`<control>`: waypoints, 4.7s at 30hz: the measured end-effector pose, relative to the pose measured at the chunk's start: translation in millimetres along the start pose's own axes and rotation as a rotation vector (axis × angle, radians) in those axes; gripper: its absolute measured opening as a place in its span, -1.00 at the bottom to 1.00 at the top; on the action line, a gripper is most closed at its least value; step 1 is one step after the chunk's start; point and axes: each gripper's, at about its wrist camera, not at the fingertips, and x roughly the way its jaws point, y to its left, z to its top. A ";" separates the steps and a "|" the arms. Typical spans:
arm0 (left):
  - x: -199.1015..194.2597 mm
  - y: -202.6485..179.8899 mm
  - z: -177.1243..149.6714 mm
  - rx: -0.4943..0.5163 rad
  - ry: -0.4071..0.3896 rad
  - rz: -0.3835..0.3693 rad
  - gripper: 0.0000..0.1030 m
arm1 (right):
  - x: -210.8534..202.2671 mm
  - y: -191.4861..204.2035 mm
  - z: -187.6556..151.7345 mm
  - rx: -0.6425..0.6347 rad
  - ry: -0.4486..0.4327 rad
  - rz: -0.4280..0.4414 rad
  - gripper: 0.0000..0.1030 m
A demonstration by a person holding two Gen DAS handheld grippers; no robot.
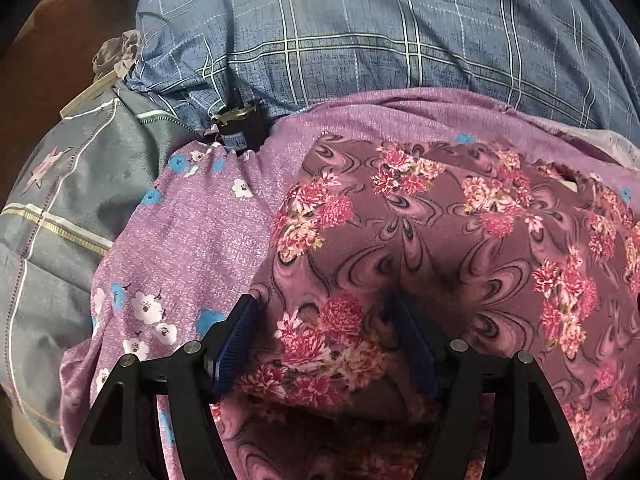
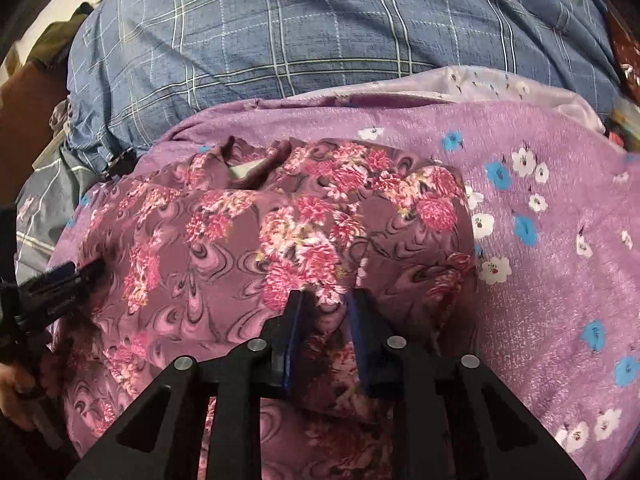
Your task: Fold small clothes
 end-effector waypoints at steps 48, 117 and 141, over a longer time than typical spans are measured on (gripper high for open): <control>-114.8 57.6 -92.4 -0.041 -0.171 0.126 0.48 | -105.2 25.0 -44.0 -0.063 -0.103 0.242 0.25; -138.2 117.8 -269.0 -0.198 0.093 -0.570 -0.90 | -26.5 -53.5 -282.7 0.223 0.446 0.294 -0.94; -221.0 178.5 -234.7 -0.224 0.002 -0.793 -0.92 | -59.7 -62.9 -300.1 0.434 0.477 0.400 0.10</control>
